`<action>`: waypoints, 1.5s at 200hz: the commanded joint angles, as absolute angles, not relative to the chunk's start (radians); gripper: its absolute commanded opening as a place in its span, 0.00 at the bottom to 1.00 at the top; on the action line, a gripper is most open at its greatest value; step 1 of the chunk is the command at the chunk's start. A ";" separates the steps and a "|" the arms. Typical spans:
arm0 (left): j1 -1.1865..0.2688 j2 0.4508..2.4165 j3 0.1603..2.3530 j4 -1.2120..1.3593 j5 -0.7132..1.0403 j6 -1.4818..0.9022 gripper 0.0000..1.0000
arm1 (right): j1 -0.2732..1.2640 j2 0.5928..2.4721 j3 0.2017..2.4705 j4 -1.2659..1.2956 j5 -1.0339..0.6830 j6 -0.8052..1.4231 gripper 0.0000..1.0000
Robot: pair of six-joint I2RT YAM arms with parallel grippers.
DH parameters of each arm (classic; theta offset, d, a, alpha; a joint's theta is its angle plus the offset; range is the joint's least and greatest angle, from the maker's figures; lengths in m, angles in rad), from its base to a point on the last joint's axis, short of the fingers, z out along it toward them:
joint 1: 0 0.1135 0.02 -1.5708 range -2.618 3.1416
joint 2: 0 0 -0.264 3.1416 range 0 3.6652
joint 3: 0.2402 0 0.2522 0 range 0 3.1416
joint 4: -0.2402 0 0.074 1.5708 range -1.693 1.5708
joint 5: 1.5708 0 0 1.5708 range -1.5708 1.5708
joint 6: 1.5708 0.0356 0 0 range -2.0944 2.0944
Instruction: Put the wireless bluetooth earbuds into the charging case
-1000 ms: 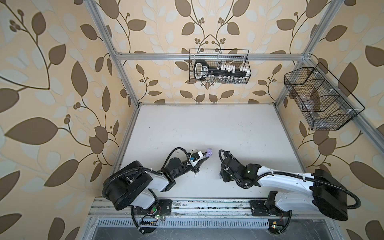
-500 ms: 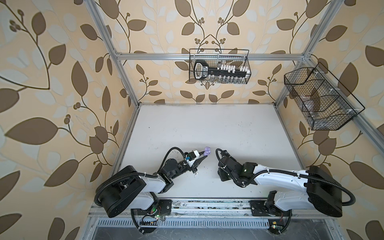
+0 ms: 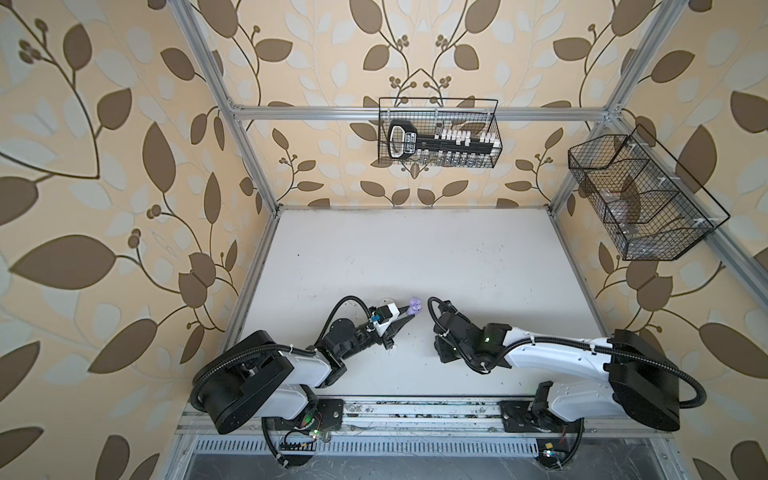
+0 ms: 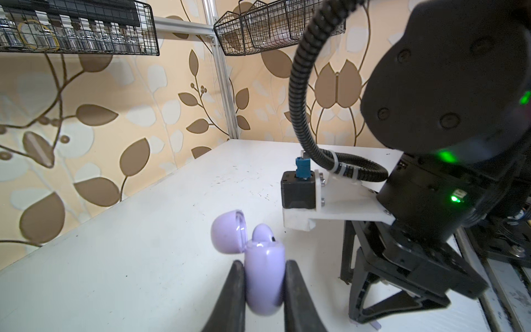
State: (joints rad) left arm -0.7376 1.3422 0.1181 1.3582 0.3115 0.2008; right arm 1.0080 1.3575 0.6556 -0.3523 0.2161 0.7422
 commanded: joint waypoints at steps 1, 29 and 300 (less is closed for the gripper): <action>-0.726 1.349 0.134 1.423 0.339 0.191 0.00 | 1.018 1.365 0.673 -0.388 0.210 0.741 0.44; -0.726 1.351 0.134 1.423 0.340 0.190 0.00 | 1.027 1.354 0.674 -0.395 0.227 0.750 0.44; -0.726 1.361 0.139 1.423 0.342 0.193 0.00 | 1.022 1.508 0.738 -0.403 0.200 0.725 0.32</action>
